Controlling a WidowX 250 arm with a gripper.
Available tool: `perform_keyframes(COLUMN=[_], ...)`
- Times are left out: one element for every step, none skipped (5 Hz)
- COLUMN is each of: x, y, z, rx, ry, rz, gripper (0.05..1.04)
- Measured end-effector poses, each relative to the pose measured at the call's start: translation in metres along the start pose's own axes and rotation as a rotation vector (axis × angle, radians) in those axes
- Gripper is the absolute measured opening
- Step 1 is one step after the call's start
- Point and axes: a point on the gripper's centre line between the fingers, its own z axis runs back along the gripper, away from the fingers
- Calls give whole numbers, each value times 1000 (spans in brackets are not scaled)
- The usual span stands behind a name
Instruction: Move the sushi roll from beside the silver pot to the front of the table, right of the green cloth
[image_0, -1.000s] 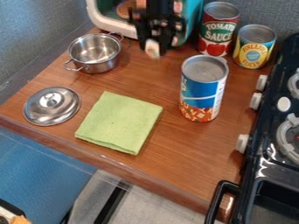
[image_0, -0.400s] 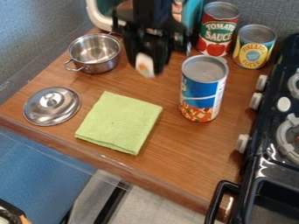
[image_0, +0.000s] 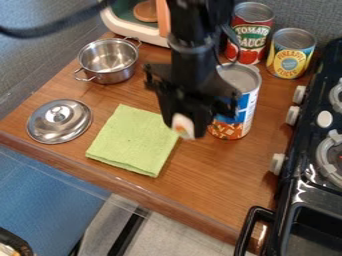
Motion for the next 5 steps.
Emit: perform_keyframes(x=[-10,-10,-10,-11,-10], y=[-14,-16,-18,-18,-18], z=[-20,-31,-37,-36,-22], rx=[11,13,5,3,-3], ry=[25,40,49,56,31], rz=[-2,14,7,-5,-1], gripper=[511,511,588,891,1016])
